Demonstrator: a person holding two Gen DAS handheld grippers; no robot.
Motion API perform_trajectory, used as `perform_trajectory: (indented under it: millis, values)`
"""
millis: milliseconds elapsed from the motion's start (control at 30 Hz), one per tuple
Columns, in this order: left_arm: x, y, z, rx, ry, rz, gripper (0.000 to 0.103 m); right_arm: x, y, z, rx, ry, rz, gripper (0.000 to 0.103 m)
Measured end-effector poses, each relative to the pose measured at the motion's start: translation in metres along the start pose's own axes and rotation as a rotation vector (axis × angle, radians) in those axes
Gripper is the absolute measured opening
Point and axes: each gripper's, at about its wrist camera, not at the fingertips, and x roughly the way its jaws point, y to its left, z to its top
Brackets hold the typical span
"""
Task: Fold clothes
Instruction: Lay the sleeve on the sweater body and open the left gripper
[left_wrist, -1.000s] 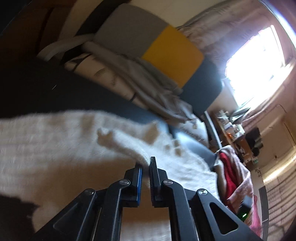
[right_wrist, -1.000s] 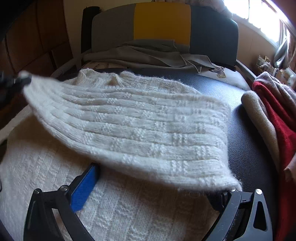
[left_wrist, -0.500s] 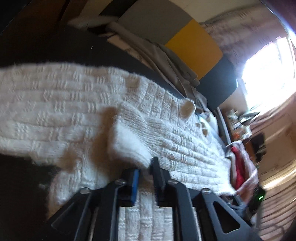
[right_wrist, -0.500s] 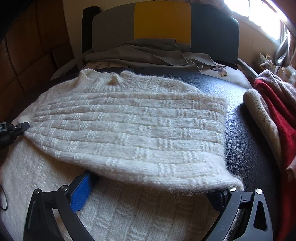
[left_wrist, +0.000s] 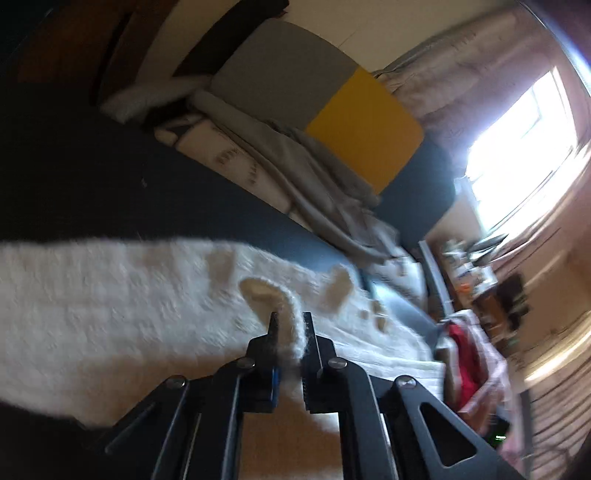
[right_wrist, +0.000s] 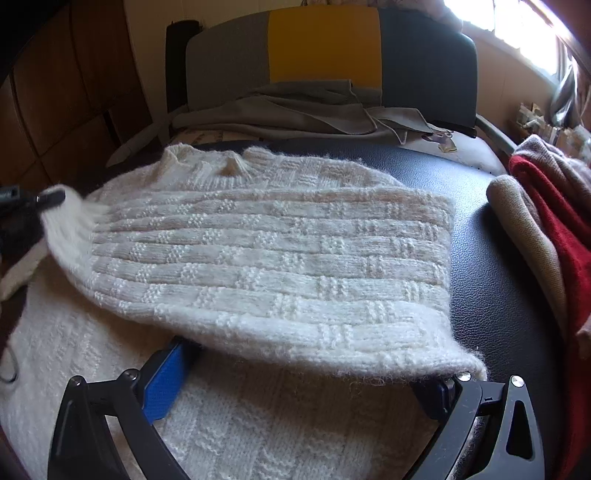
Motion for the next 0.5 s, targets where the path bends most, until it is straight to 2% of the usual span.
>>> perform_trajectory:
  millis: [100, 167, 267, 333, 367, 467, 500]
  values:
    - [0.016, 0.009, -0.004, 0.054, 0.058, 0.138, 0.007, -0.005, -0.004, -0.001, 0.025, -0.008, 0.055, 0.103]
    - [0.026, 0.018, -0.013, 0.078, 0.097, 0.196, 0.007, -0.012, -0.007, -0.004, 0.048, -0.009, 0.122, 0.103]
    - [0.027, 0.029, -0.019, 0.047, 0.086, 0.174, 0.01, -0.03, -0.013, -0.016, 0.095, -0.021, 0.225, 0.103]
    - [0.025, 0.03, -0.017, 0.01, 0.087, 0.165, 0.013, -0.043, -0.022, -0.027, 0.134, -0.03, 0.255, 0.103]
    - [0.023, 0.031, -0.015, -0.008, 0.085, 0.165, 0.018, -0.049, -0.026, -0.032, 0.154, -0.035, 0.269, 0.103]
    - [-0.002, 0.029, -0.011, -0.039, 0.015, 0.218, 0.021, -0.068, -0.042, -0.05, 0.223, -0.033, 0.276, 0.103]
    - [-0.012, 0.028, -0.01, -0.041, -0.022, 0.213, 0.022, -0.075, -0.045, -0.054, 0.235, -0.039, 0.269, 0.103]
